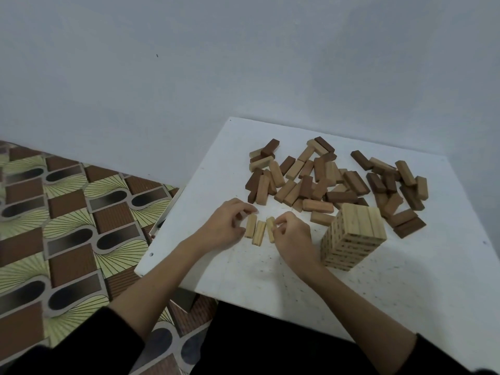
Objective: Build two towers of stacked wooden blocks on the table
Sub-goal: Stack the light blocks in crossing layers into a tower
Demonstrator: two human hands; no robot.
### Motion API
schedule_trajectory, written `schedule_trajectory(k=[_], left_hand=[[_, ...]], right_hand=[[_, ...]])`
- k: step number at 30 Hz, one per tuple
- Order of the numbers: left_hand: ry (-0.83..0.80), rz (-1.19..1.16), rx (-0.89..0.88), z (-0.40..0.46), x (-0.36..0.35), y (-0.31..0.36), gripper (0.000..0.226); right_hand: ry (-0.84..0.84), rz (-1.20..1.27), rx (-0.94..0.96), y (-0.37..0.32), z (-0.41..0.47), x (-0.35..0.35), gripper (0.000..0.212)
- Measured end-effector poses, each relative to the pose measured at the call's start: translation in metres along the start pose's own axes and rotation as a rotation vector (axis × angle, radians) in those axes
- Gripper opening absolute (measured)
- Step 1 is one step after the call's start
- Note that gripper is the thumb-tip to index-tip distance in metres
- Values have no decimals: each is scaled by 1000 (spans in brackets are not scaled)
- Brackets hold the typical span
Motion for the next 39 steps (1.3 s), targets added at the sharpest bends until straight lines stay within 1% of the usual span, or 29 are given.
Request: schedule_trajectory(k=[3, 5, 8, 10, 12, 16, 20, 23, 25, 26, 30, 35, 39], left_hand=[[-11, -8, -20, 0, -3, -1, 45], [-12, 8, -27, 1, -4, -2, 46], [-32, 19, -55, 1, -4, -3, 52], [-59, 21, -98, 1, -6, 0, 58], [-63, -3, -131, -1, -8, 3, 61], [-23, -105, -110, -4, -11, 3, 66], [45, -47, -88, 2, -7, 5, 68], [114, -62, -48, 5, -4, -3, 70], [135, -87, -21, 5, -4, -9, 73], [137, -105, -10, 4, -4, -11, 76], [134, -135, 1, 3, -3, -15, 80], [149, -141, 18, 2, -7, -15, 77], [158, -150, 3, 1, -10, -15, 78]], right_hand=[[13, -51, 18, 3, 0, -3, 1], [5, -61, 14, 6, 1, -4, 1], [0, -53, 30, 6, 5, -4, 12], [-31, -21, 56, 4, 8, -6, 23], [-63, -12, 90, -1, 11, -8, 29], [-74, 38, 132, -5, 16, -7, 36], [-37, 67, 184, 0, 19, -11, 42], [16, 9, 279, 1, 13, -14, 42], [26, -65, 321, 4, 10, -17, 39], [19, -115, 331, 6, 9, -19, 41], [-49, -330, 298, 10, 8, -26, 61], [-62, -465, 298, 11, 8, -31, 85], [-75, -490, 316, 14, 7, -30, 85]])
Point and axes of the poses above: each hand's wrist, its own z-axis towards the middle knuckle, its own x-axis out of the back of the hand, y = z × x, the point moved 4 cm from there along z, towards the middle knuckle, and after that the axes turned 1 degree about -x, right-handed, at the moved point
